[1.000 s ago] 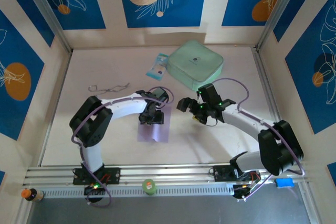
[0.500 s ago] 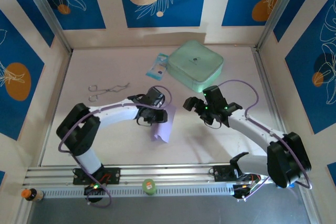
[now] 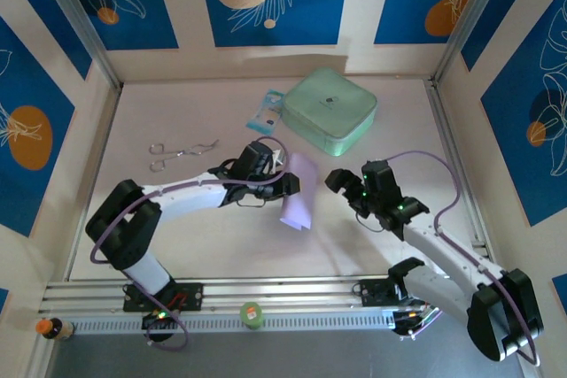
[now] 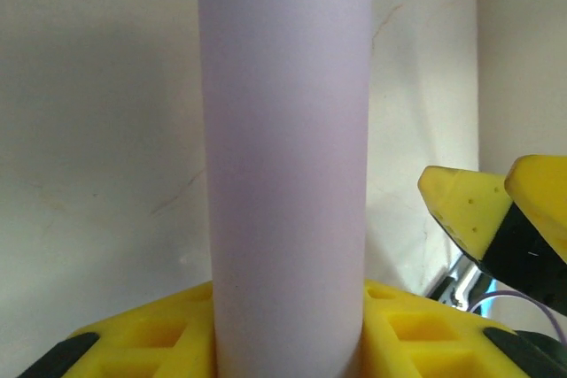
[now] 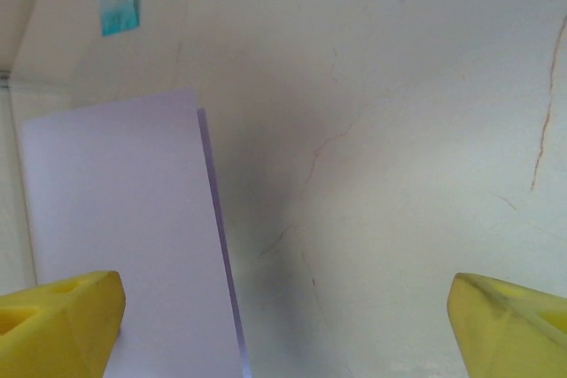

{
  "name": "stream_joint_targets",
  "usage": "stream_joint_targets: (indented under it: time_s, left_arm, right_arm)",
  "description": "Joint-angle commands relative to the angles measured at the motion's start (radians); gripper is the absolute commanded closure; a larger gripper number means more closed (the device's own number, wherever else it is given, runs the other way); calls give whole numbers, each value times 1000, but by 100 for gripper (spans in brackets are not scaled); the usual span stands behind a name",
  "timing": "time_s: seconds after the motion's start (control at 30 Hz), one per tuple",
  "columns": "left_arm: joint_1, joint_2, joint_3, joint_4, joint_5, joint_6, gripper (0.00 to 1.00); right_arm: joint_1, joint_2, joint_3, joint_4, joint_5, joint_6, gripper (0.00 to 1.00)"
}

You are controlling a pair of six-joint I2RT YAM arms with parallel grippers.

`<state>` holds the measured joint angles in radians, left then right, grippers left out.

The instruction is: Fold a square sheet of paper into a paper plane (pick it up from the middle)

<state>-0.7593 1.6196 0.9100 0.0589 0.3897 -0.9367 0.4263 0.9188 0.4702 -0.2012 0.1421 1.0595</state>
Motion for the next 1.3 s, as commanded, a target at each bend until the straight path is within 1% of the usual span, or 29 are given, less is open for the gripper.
stream_joint_targets:
  time_s: [0.0,0.17,0.23,0.4,0.53,0.77,1.03,1.27]
  left_arm:
    - [18,0,-52,154,68,-103,64]
    - [28,27,-80,187,76,-138,64]
    - [29,40,-91,197,77,-152,64]
    - [37,78,-139,285,94,-216,64]
    - [40,91,-151,287,97,-221,65]
    - [40,87,-143,214,83,-188,64]
    - [40,100,-136,197,85,-184,64]
    - [40,101,-155,193,69,-185,64]
  right_arm:
    - [-19,-57,-56,109,-26,5,8]
    - [-67,-88,-88,177,-169,-44,11]
    - [-88,-71,-74,168,-214,-59,12]
    - [-122,-9,-37,154,-310,-90,17]
    - [-124,27,-29,172,-342,-87,19]
    - [-124,69,-25,185,-363,-75,20]
    - [-121,115,14,183,-396,-90,21]
    - [-112,148,11,193,-427,-87,21]
